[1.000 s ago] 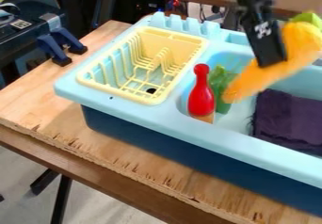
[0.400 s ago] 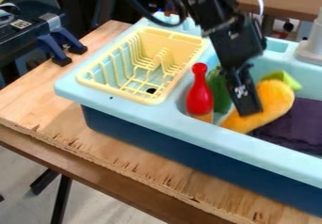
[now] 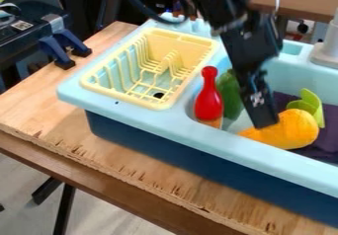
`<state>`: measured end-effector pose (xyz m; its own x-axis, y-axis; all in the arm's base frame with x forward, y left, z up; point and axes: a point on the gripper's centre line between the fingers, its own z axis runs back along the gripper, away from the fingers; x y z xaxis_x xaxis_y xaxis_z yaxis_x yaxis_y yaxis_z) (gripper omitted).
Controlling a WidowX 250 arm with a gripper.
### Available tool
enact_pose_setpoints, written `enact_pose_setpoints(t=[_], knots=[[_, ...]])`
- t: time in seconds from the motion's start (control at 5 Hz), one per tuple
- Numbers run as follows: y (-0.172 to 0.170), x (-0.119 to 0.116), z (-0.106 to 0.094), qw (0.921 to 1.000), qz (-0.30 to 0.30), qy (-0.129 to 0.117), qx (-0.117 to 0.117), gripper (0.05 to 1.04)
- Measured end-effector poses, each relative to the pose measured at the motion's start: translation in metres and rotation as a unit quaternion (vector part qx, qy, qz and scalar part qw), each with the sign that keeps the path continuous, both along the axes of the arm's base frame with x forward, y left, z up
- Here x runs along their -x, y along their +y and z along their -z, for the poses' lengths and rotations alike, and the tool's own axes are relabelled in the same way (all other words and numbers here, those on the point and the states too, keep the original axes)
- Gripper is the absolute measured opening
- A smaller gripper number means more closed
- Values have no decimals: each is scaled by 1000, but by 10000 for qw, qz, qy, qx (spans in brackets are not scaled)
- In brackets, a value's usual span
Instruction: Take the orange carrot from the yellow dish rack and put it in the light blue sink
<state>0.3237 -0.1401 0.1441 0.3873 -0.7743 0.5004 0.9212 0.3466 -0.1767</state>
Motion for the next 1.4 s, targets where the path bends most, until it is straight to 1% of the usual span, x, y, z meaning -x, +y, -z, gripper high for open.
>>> enact_pose_setpoints(t=[0.2, 0.4, 0.6, 0.8, 1.0, 1.2, 1.4], knots=[[2, 12, -33, 9992, -109, -390, 52, 1009], [14, 23, -69, 9958, -304, -853, 123, 1006], [33, 29, -89, 9904, -1121, -807, -49, 1006], [59, 25, -93, 9648, -2206, -922, -1099, 1006], [70, 15, -97, 9253, -3276, -835, -1718, 1006], [84, 3, -91, 8871, -4219, -374, -1835, 1006], [94, 0, -85, 8782, -4514, 35, -1580, 1006]])
